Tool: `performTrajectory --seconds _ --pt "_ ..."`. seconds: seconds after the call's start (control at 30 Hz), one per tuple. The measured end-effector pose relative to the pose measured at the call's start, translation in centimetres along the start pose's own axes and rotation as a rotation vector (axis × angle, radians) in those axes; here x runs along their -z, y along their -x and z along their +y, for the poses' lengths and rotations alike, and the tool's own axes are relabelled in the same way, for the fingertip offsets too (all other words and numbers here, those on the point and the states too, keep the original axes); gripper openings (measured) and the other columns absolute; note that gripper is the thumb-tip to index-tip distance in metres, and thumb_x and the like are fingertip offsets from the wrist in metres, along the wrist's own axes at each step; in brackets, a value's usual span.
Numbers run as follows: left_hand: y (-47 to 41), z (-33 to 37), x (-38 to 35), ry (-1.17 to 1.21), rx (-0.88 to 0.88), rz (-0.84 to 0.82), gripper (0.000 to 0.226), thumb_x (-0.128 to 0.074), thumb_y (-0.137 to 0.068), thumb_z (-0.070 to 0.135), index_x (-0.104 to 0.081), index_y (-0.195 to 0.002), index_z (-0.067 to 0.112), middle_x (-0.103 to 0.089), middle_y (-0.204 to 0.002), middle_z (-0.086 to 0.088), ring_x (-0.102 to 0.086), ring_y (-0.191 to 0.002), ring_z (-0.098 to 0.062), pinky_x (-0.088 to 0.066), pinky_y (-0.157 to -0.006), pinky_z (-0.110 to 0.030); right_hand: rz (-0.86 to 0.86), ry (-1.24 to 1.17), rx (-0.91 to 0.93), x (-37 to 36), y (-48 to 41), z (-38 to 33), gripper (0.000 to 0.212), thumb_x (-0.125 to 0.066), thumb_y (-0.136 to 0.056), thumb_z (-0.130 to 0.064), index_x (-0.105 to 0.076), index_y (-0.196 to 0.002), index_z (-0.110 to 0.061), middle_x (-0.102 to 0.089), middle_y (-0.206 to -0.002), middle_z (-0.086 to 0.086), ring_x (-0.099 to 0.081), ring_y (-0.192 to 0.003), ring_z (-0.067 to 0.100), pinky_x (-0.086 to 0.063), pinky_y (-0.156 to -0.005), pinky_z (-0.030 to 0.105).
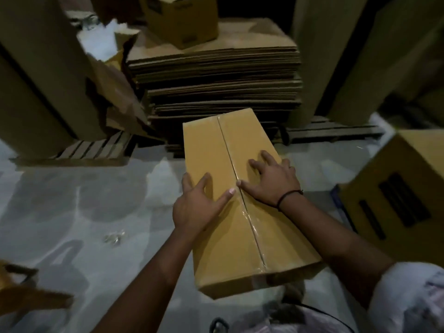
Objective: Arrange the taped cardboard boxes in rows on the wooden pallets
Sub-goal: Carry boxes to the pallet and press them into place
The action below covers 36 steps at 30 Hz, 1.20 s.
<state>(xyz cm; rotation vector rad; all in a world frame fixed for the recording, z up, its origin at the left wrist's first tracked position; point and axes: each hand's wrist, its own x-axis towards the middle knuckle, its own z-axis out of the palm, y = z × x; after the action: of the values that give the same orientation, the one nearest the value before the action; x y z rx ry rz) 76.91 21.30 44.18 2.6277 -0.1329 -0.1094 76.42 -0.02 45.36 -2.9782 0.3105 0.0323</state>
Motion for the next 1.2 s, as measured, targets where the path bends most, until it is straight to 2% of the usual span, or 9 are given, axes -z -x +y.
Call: performTrajectory --seconds 0.1,0.2,0.3,0.53,0.7,0.83,0.93,1.1,1.2 --pt "2.0 5.9 -3.0 -0.015 -0.147 -0.034 0.094 -0.044 -0.075 0.094 -0.038 -0.154 0.043 -0.012 -0.170 0.000 -0.045 -0.142 -0.032 -0.046 -0.104 -0.047 0.042 -0.041 -0.141 0.8 4.2 7.0 0.086 -0.043 -0.078 -0.088 -0.041 -0.150 -0.041 -0.012 -0.169 -0.003 -0.027 -0.139 0.042 -0.034 -0.110 0.055" --pt "4.8 12.6 -6.4 -0.062 -0.326 -0.065 0.092 -0.043 -0.076 0.094 -0.040 -0.153 0.043 -0.014 -0.170 0.002 -0.048 -0.139 -0.028 -0.046 -0.103 -0.043 0.052 -0.055 -0.269 2.1 8.3 14.7 0.083 -0.047 -0.078 -0.086 -0.041 -0.149 -0.042 -0.003 -0.170 -0.006 -0.013 -0.147 0.042 -0.028 -0.112 0.060" --pt "8.4 19.4 -10.3 -0.074 -0.458 -0.119 0.093 -0.039 -0.076 0.096 -0.042 -0.152 0.043 -0.018 -0.170 0.003 -0.050 -0.138 -0.026 -0.048 -0.101 -0.043 0.078 -0.079 -0.360 3.5 13.3 23.0 0.083 -0.048 -0.077 -0.086 -0.042 -0.148 -0.043 -0.001 -0.170 -0.009 -0.003 -0.153 0.038 -0.022 -0.115 0.065" --pt "19.7 36.5 -20.3 -0.071 -0.654 -0.183 0.091 -0.036 -0.077 0.097 -0.043 -0.151 0.043 -0.022 -0.169 0.003 -0.051 -0.137 -0.025 -0.049 -0.099 -0.044 0.166 -0.025 -0.515 6.7 27.6 42.2 0.077 -0.049 -0.079 -0.083 -0.047 -0.144 -0.044 -0.010 -0.169 -0.009 -0.011 -0.151 0.033 -0.030 -0.111 0.062" --pt "29.5 46.3 -26.8 -0.016 -0.753 -0.302 0.087 -0.040 -0.079 0.094 -0.044 -0.150 0.044 -0.018 -0.170 0.004 -0.046 -0.141 -0.025 -0.047 -0.103 -0.045 0.176 -0.021 -0.644 8.2 39.0 53.9 0.074 -0.050 -0.082 -0.080 -0.047 -0.145 -0.041 -0.019 -0.167 -0.008 -0.014 -0.152 0.033 -0.029 -0.111 0.061" --pt "36.1 51.4 -30.7 0.028 -0.779 -0.415 0.082 -0.044 -0.081 0.090 -0.044 -0.150 0.045 -0.013 -0.171 0.006 -0.042 -0.145 -0.024 -0.044 -0.106 -0.046 0.160 0.013 -0.710 8.1 45.9 60.6 0.073 -0.050 -0.082 -0.079 -0.047 -0.145 -0.041 -0.026 -0.165 -0.007 -0.016 -0.151 0.031 -0.032 -0.112 0.061" --pt "40.0 53.8 -32.4 0.015 -0.829 -0.497 0.083 -0.043 -0.082 0.090 -0.040 -0.152 0.046 -0.001 -0.172 0.005 -0.040 -0.146 -0.025 -0.045 -0.106 -0.046 0.184 -0.039 -0.720 7.8 49.8 64.8 0.071 -0.051 -0.081 -0.078 -0.049 -0.143 -0.043 -0.030 -0.163 -0.008 -0.018 -0.151 0.029 -0.031 -0.112 0.060" --pt "44.5 56.3 -34.4 0.023 -0.845 -0.664 0.085 -0.047 -0.083 0.086 -0.032 -0.156 0.046 0.022 -0.169 0.008 -0.033 -0.150 -0.026 -0.041 -0.111 -0.047 0.227 -0.084 -0.672 7.0 53.5 70.6 0.074 -0.042 -0.076 -0.083 -0.055 -0.138 -0.043 -0.034 -0.161 -0.010 -0.021 -0.149 0.026 -0.035 -0.107 0.057" --pt "46.2 57.6 -36.0 0.050 -0.821 -0.734 0.087 -0.051 -0.083 0.084 -0.029 -0.158 0.045 0.033 -0.165 0.011 -0.037 -0.148 -0.026 -0.046 -0.108 -0.044 0.229 -0.124 -0.652 6.0 54.6 73.5 0.073 -0.044 -0.078 -0.082 -0.056 -0.138 -0.042 -0.033 -0.161 -0.010 -0.021 -0.150 0.024 -0.036 -0.106 0.060"
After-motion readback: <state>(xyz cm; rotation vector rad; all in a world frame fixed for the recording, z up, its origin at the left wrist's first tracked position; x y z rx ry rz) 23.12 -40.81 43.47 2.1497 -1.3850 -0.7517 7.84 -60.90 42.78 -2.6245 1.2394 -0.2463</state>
